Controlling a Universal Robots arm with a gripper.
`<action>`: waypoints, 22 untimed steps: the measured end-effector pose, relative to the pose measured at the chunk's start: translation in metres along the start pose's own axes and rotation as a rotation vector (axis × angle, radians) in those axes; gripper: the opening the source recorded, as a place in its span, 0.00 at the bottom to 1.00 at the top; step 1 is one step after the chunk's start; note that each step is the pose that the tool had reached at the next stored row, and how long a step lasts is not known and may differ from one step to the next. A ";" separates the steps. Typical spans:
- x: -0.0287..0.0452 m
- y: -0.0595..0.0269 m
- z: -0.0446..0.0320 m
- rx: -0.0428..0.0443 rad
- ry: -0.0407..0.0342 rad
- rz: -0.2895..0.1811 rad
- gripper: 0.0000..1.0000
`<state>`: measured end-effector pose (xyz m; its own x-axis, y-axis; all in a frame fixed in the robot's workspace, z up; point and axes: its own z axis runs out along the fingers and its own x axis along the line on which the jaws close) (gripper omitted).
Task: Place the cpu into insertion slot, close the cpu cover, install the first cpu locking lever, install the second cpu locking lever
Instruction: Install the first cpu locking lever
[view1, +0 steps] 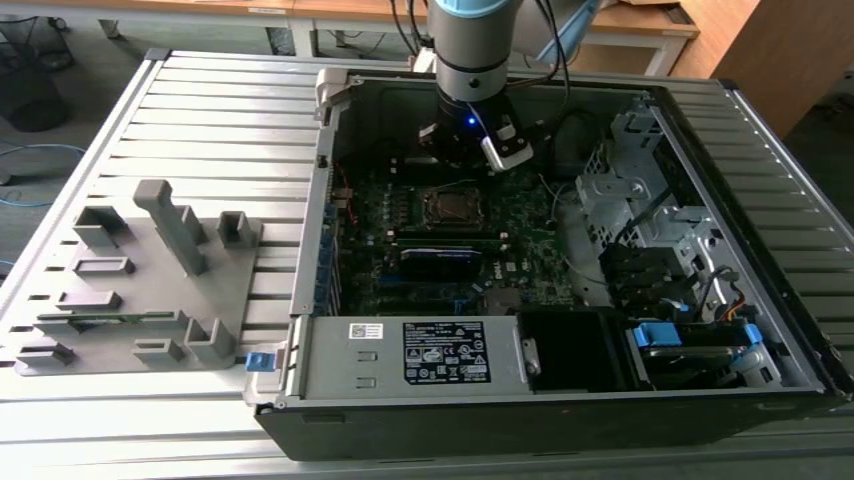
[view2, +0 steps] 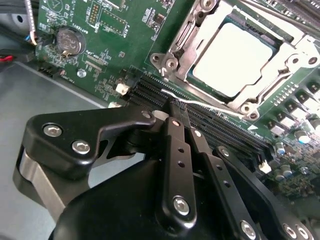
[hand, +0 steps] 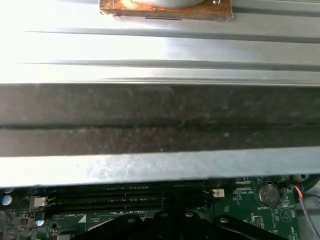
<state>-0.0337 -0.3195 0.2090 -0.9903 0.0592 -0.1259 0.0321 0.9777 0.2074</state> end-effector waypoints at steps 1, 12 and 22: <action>-0.0002 0.0004 -0.0018 0.0000 0.0000 0.000 0.11; 0.0050 0.0051 -0.0025 -0.0008 -0.0097 -0.002 0.11; 0.0066 0.0061 -0.0016 -0.0005 -0.0114 -0.002 0.11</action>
<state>-0.0402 -0.3135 0.2110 -0.9888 0.0591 -0.1374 0.0296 0.9778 0.2076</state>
